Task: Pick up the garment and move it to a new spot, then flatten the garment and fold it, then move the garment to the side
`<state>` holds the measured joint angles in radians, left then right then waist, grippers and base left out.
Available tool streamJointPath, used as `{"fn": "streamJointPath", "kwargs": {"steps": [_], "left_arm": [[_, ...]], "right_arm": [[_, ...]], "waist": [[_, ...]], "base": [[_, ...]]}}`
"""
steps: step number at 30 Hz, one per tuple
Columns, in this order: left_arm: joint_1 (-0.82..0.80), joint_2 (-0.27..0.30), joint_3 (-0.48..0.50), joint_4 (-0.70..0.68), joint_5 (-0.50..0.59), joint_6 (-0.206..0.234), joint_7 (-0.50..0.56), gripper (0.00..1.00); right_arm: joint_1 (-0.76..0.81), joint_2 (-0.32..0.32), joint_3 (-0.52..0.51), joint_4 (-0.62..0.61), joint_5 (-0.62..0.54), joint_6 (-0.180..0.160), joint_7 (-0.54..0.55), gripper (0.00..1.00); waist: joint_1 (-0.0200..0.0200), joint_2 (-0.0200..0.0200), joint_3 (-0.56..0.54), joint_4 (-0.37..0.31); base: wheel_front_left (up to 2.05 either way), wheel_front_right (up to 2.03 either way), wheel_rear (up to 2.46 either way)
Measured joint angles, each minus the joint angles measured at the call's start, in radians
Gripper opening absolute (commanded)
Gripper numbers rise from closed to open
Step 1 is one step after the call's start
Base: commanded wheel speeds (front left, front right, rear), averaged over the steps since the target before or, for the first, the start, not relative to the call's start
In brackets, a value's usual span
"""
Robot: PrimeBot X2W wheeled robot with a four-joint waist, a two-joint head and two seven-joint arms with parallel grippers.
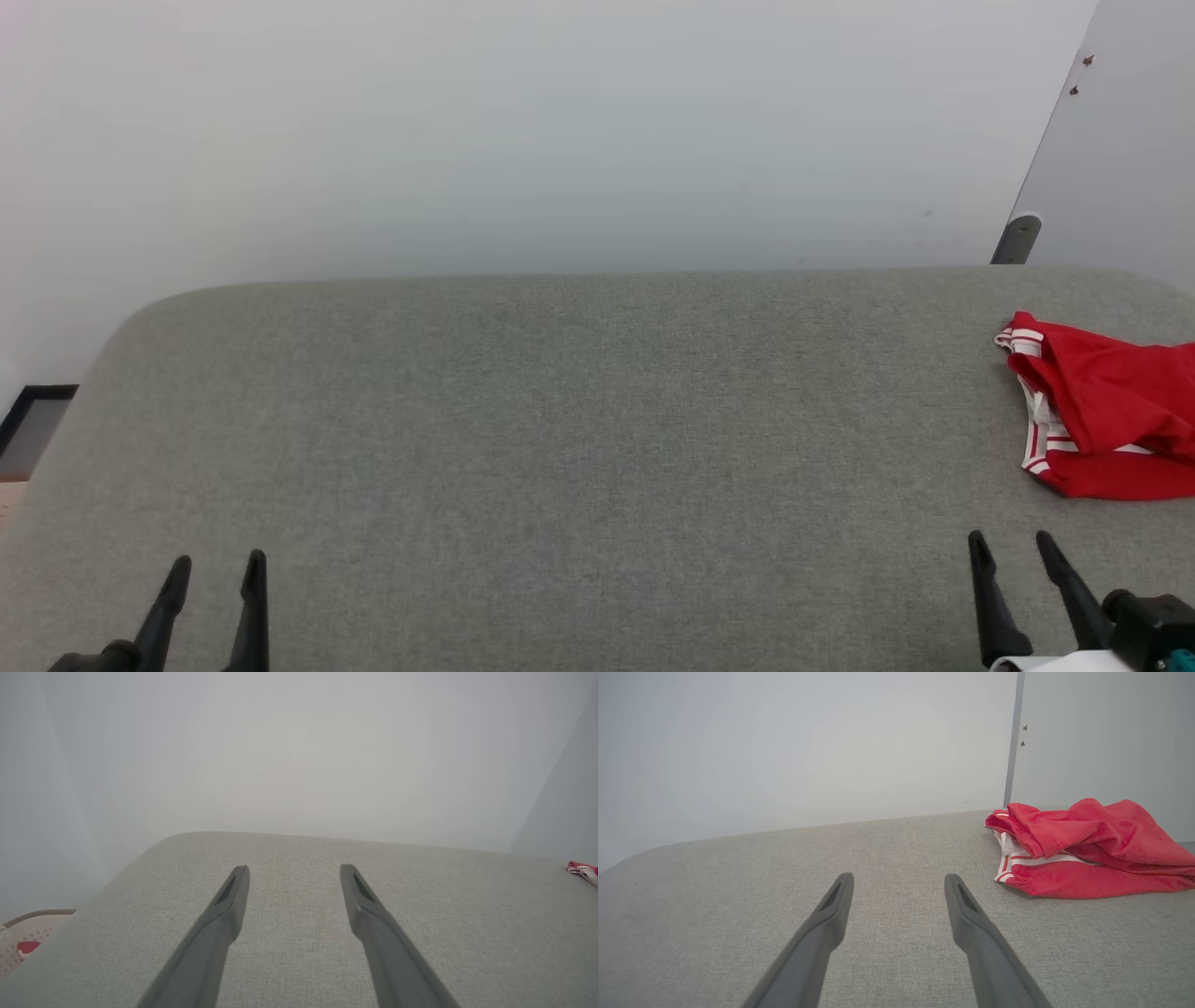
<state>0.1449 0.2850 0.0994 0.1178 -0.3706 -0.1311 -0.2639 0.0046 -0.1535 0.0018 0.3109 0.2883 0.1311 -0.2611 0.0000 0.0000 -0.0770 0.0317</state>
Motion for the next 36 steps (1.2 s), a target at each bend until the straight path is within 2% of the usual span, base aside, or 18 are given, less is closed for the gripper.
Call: {"fn": "streamJointPath", "kwargs": {"steps": [3,4,10,36], "left_arm": [[0.000,0.002,-0.006,0.005,-0.006,0.000,0.000,1.00],[0.000,0.002,-0.002,0.004,0.000,0.000,0.000,0.00],[0.020,-0.040,-0.015,0.054,-0.007,0.000,0.007,0.00],[-0.055,-0.101,-0.006,0.079,-0.397,0.000,0.124,0.00]], "right_arm": [[0.005,0.008,0.004,0.000,-0.003,0.000,0.000,1.00],[0.005,0.007,0.004,0.001,-0.003,0.000,0.000,0.00],[0.033,0.019,0.005,0.049,0.010,0.000,0.012,0.00],[0.004,0.045,-0.030,0.016,0.424,0.000,0.127,0.00]], "waist": [[0.0000,0.0000,0.001,-0.002],[0.0000,0.0000,0.002,-0.003],[0.0000,0.0000,0.003,-0.004],[-0.0001,0.0000,0.019,-0.009]], "base": [[0.00,0.00,0.00],[0.00,0.00,0.00],[0.00,0.00,0.00],[0.00,0.00,0.00]]}}
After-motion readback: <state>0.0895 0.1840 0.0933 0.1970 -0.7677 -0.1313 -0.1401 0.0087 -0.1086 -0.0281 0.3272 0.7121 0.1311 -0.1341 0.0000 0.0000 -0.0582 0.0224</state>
